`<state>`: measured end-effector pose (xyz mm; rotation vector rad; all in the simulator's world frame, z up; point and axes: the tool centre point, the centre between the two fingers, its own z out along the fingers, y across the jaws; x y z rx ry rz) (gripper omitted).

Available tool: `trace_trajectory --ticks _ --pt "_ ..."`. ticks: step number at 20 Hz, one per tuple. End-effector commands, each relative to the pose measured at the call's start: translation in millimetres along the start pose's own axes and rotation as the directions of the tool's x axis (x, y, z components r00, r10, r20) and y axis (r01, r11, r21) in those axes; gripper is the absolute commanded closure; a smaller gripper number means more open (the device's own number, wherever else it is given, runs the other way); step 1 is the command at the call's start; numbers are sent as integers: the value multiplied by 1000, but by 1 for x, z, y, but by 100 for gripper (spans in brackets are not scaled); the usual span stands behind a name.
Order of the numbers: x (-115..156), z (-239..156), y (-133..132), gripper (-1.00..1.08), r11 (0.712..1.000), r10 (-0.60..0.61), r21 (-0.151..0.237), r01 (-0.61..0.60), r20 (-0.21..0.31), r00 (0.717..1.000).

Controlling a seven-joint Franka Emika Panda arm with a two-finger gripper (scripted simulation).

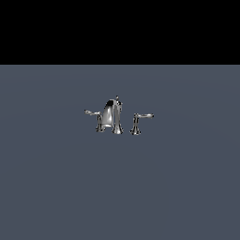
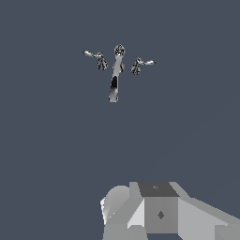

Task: Turn on the faucet by rotating a designated handle.

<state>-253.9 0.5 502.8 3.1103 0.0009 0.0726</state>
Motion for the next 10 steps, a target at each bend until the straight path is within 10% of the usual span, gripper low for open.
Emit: trace_trajectory --ticks 1,10 --pt "0 0 0 108 1000 0 0 0 0 1000" --pt "3 10 -10 108 999 41 0 -41 2 999"
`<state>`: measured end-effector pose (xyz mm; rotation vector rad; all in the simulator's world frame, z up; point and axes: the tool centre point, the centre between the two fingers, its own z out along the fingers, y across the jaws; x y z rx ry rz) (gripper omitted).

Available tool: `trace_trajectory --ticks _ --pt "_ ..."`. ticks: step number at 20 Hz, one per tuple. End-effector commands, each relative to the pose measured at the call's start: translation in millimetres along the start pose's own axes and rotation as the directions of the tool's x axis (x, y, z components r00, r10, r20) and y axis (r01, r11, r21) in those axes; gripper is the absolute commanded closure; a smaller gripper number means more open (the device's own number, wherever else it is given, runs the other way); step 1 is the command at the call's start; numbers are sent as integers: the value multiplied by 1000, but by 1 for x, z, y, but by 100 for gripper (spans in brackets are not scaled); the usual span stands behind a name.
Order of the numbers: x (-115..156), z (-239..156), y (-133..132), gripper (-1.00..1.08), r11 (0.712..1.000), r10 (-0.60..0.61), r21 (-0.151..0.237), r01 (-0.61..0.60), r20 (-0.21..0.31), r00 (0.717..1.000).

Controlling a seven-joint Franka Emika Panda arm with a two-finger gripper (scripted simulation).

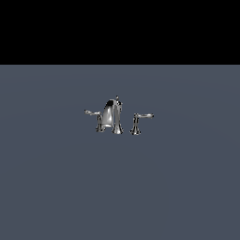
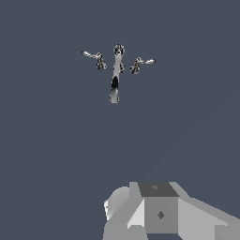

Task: Turn on the faucet by rotating a designated handle.

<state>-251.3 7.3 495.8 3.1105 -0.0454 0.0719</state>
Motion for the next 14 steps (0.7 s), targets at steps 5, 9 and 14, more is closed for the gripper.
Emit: trace_trajectory --ticks 5,9,14 --pt "6 17 -16 108 998 69 -1 -69 3 998" --pt "12 32 -31 108 991 133 -1 -133 5 991" --pt "24 56 -54 108 973 231 -2 -231 9 973"
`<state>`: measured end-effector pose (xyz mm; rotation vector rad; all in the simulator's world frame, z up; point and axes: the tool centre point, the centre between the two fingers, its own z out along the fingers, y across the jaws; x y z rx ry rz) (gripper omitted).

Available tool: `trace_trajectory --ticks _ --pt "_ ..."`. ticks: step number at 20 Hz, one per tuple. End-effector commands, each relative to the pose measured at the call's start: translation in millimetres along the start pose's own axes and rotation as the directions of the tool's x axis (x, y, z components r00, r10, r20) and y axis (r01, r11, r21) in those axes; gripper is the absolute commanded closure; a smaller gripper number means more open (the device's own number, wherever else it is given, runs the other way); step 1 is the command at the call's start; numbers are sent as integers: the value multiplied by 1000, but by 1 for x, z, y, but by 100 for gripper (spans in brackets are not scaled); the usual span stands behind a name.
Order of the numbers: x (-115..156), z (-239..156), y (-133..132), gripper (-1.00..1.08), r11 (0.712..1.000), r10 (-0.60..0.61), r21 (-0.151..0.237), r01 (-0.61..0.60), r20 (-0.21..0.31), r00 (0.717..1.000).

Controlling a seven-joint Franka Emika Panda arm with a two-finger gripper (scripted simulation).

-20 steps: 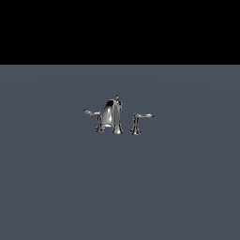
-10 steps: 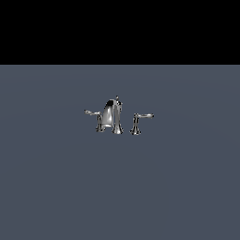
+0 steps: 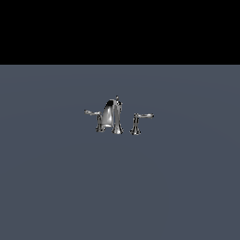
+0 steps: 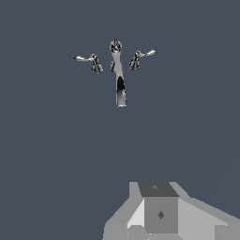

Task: Turn on the faucet by rotating a designated handle.

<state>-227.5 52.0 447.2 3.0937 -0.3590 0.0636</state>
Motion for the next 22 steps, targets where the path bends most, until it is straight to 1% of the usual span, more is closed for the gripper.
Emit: trace_trajectory --ticks 1,6,11,16,22 --pt "4 12 -12 108 999 51 0 -51 2 999" --pt "14 37 -36 108 988 152 0 -152 6 988" --pt "27 61 -59 108 968 251 -1 -251 11 968" --pt "42 85 -81 108 938 346 -1 -346 15 938" --pt "62 113 -104 108 892 453 -2 -453 20 891"
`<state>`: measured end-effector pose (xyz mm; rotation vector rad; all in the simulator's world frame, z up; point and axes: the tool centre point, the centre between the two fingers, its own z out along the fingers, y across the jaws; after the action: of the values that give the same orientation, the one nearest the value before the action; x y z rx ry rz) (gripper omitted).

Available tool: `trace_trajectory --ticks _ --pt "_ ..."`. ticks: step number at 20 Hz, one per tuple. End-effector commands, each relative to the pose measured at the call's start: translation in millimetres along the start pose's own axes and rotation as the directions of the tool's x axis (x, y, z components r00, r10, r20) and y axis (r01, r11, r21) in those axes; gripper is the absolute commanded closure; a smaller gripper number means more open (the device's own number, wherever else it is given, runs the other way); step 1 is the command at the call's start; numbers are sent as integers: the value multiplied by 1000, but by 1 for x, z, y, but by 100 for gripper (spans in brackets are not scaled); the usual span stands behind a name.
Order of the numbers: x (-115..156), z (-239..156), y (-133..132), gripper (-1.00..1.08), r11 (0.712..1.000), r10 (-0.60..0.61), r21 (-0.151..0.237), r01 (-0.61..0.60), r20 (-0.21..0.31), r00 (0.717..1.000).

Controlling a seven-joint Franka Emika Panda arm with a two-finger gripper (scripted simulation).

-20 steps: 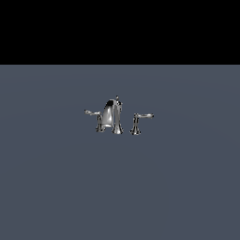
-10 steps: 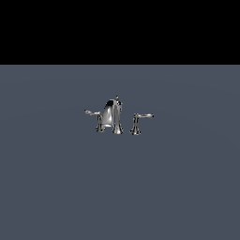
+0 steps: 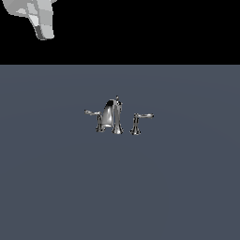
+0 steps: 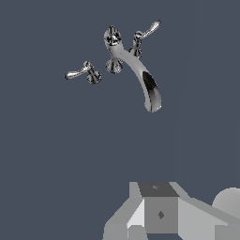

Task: Turn on the faucet by rotating a designated handle.

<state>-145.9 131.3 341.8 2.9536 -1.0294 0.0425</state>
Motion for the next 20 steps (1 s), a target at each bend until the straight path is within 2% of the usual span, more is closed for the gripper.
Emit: trace_trajectory --ticks 1,10,20 --pt "4 12 -12 108 999 49 1 -49 2 999" --pt "23 50 -51 108 978 210 2 -210 10 978" --pt "50 91 -87 108 928 373 -1 -373 15 928"
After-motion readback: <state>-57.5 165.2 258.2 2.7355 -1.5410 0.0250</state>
